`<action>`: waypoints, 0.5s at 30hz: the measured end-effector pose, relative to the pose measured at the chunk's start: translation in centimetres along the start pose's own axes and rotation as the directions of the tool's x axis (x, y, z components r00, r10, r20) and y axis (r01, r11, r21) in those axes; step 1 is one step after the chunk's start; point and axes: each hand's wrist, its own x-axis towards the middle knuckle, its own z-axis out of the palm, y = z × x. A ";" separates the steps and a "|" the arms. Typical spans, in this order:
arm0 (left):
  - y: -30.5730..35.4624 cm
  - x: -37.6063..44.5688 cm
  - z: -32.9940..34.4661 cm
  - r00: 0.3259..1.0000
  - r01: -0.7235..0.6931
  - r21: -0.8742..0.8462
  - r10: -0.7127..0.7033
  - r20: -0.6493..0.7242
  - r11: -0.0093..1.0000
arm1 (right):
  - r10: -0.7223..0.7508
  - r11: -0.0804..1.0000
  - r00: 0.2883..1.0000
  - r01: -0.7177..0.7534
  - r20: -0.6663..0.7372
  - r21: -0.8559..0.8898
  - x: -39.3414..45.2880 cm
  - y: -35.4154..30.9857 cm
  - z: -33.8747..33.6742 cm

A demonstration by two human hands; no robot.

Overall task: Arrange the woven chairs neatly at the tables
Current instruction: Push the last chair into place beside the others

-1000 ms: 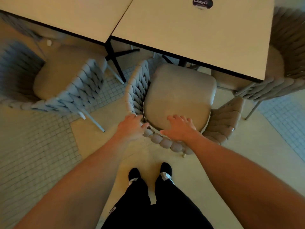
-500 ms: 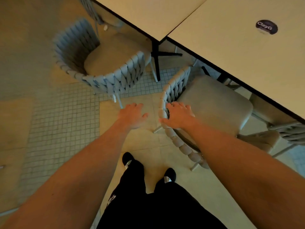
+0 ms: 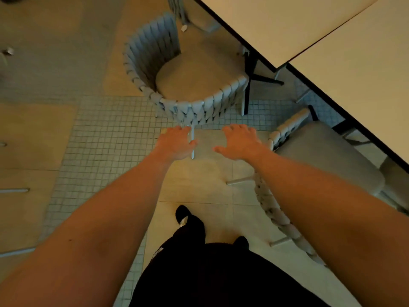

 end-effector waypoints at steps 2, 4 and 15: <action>-2.2 1.0 -1.1 1.000 0.008 -0.011 -0.008 -0.014 1.000 | -0.003 1.000 1.000 0.004 0.004 -0.008 1.9 -1.9 -0.9; -4.3 1.9 -1.9 1.000 0.024 -0.023 -0.024 -0.010 0.999 | -0.007 1.000 1.000 0.007 0.001 -0.016 3.5 -3.4 -1.7; -12.0 7.0 -4.8 0.999 0.040 -0.039 -0.038 0.036 0.998 | -0.042 0.999 0.999 0.042 0.019 0.023 11.5 -9.2 -4.5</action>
